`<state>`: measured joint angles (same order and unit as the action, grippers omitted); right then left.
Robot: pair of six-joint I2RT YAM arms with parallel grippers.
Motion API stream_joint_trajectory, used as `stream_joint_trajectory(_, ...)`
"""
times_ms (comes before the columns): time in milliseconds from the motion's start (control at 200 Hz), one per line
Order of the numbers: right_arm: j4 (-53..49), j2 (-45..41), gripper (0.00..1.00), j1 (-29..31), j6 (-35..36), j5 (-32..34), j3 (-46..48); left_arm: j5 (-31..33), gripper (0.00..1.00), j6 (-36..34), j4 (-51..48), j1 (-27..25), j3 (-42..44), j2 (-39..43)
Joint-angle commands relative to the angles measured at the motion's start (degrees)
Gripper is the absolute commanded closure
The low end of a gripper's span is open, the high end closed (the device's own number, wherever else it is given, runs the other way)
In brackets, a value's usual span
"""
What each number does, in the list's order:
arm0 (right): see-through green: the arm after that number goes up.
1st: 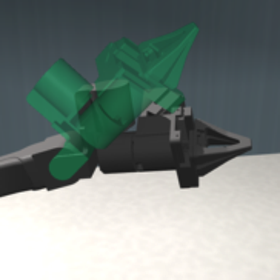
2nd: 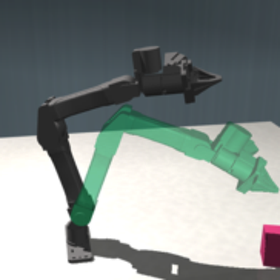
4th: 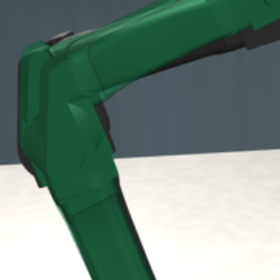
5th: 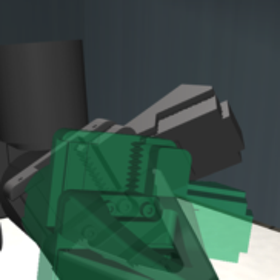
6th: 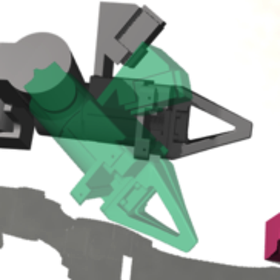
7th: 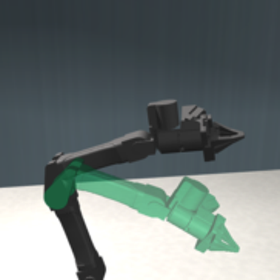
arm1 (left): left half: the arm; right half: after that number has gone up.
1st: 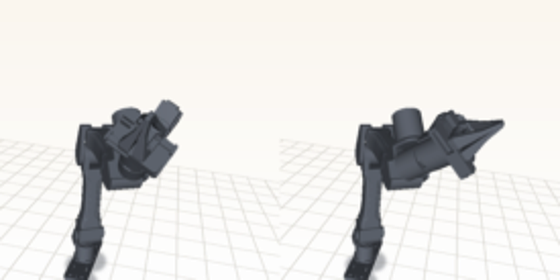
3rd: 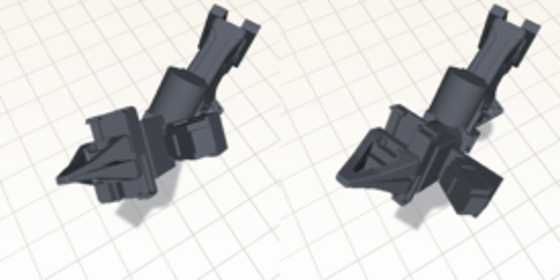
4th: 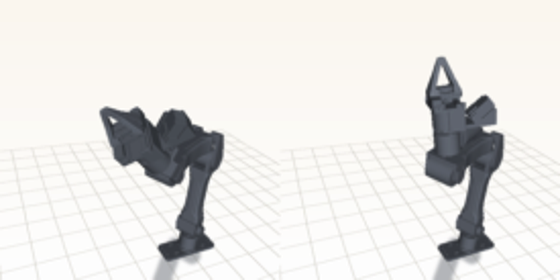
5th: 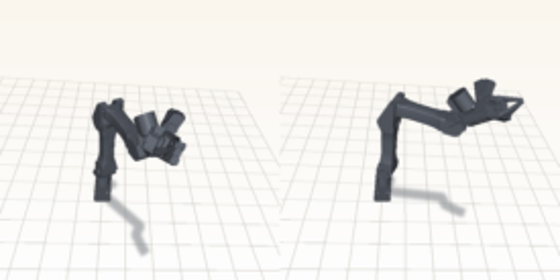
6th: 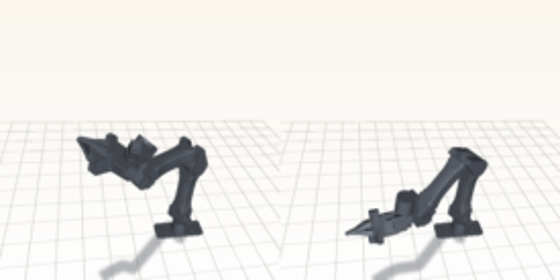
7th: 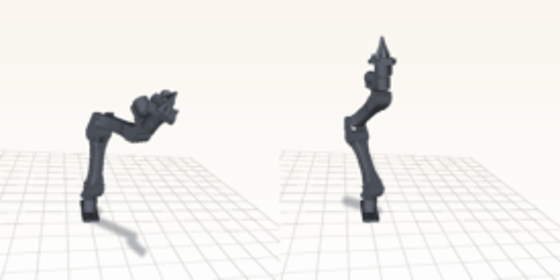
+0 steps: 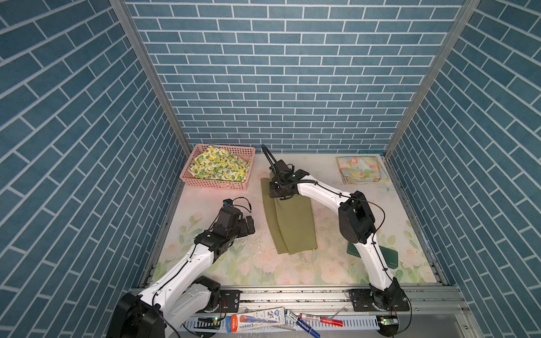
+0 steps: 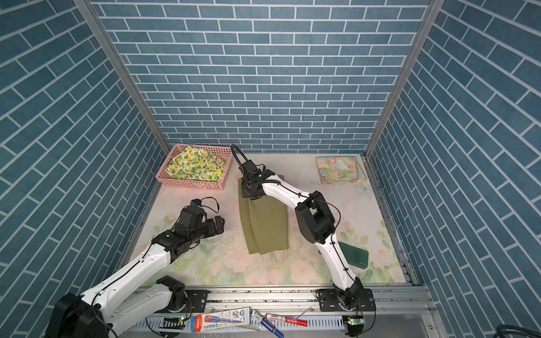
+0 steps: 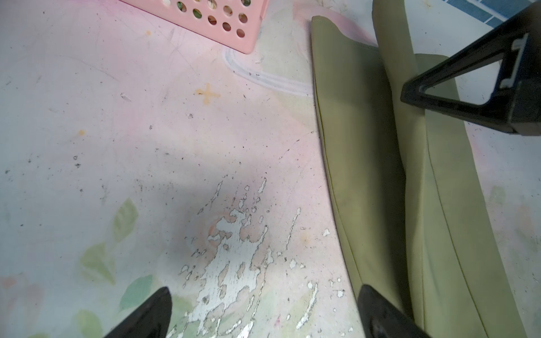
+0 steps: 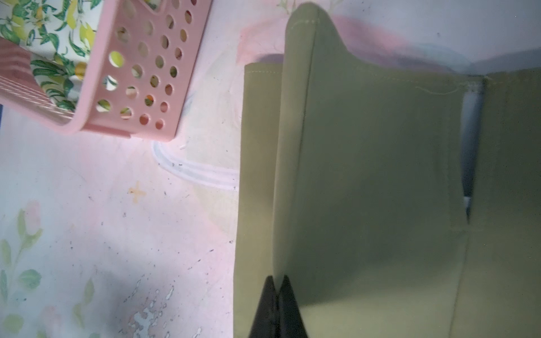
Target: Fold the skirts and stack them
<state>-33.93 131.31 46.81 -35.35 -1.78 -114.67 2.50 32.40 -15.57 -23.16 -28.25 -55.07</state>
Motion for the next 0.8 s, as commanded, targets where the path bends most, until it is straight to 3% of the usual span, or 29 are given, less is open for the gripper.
stream_joint_trajectory(0,0.53,-0.25,1.00,-0.58,-3.25,-2.63,-4.08,-0.45,0.00,0.20,0.19,0.54,0.78,0.10)
stream_joint_trajectory(795,0.27,7.46,1.00,-0.76,-3.69,-8.50,-10.22,-0.33,0.00,0.15,0.50,0.54,1.18,-0.38)
